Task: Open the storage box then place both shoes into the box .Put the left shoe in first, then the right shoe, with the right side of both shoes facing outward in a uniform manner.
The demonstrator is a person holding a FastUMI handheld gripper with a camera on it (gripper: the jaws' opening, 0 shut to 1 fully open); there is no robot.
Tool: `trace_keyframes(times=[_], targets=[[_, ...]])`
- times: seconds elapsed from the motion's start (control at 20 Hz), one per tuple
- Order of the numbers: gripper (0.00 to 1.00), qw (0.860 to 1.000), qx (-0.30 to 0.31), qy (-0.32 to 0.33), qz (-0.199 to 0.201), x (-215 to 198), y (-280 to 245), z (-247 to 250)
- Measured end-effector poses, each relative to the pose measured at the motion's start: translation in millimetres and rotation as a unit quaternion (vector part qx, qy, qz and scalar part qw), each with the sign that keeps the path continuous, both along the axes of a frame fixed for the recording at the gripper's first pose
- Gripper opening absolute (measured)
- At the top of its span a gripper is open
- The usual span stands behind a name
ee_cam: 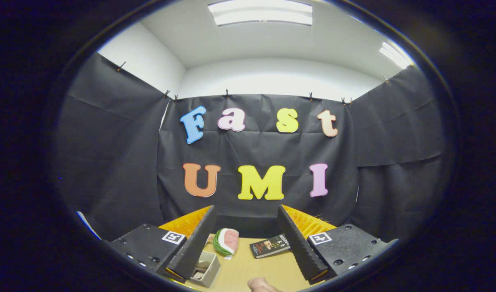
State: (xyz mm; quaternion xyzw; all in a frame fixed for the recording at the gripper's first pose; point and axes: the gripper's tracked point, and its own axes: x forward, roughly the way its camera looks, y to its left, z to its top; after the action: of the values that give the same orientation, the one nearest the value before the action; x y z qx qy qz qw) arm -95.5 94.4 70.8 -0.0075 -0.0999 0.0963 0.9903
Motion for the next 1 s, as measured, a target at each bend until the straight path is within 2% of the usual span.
trace_keyframes(times=[0.45, 0.8, 1.0], targets=[[0.95, 1.0, 0.011, 0.017, -0.006, 6, -23, -13], [0.95, 0.998, 0.034, 0.034, -0.04, 18, -46, -22], [0.95, 0.998, 0.028, 0.04, -0.031, 20, -41, -28]])
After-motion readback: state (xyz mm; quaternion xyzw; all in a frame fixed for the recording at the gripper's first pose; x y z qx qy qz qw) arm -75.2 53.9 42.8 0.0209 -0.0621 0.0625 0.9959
